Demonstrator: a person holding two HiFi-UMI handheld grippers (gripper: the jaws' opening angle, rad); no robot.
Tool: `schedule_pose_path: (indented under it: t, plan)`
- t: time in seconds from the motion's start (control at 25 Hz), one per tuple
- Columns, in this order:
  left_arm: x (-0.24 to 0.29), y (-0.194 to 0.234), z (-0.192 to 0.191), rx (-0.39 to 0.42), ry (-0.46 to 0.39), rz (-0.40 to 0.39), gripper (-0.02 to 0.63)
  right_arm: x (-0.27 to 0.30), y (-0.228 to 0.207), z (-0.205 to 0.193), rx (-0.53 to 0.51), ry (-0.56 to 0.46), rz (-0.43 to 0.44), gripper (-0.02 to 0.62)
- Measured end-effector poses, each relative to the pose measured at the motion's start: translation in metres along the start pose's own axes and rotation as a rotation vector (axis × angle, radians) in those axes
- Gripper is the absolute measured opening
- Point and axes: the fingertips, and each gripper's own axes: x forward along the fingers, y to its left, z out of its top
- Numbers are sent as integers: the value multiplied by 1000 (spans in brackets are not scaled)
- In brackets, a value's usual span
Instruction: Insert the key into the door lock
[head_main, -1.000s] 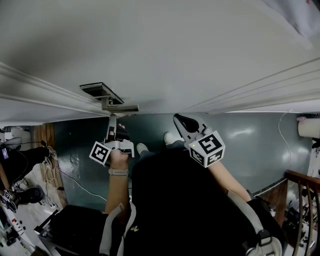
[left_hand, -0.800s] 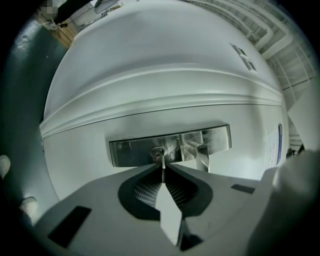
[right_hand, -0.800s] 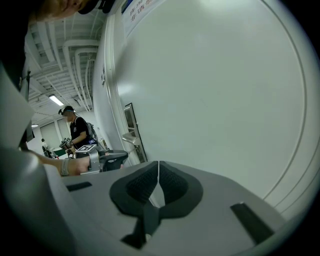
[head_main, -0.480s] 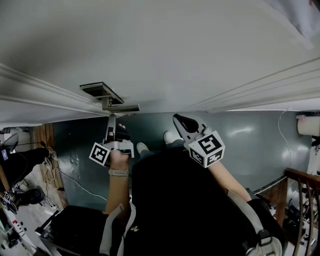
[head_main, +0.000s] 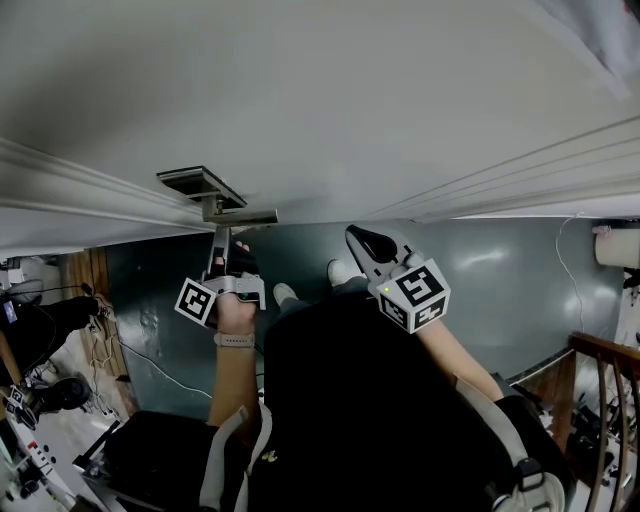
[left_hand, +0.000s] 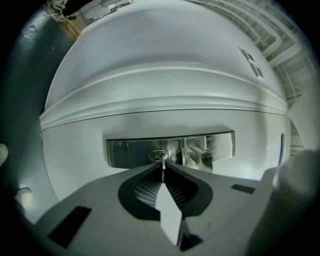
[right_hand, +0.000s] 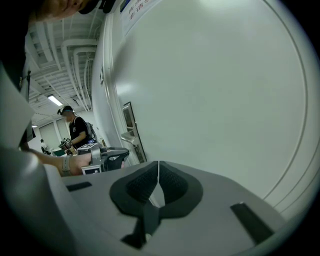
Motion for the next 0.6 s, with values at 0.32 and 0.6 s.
schedule_pose_path:
  t: [0.32,0.6]
  plan:
    - [10,1,3,-5,-2,-2,26,2,-5,3,3,-3,-6,17]
    - [18,1,5,-16,8,-22,26,5,-7,2,9,1,-12,17]
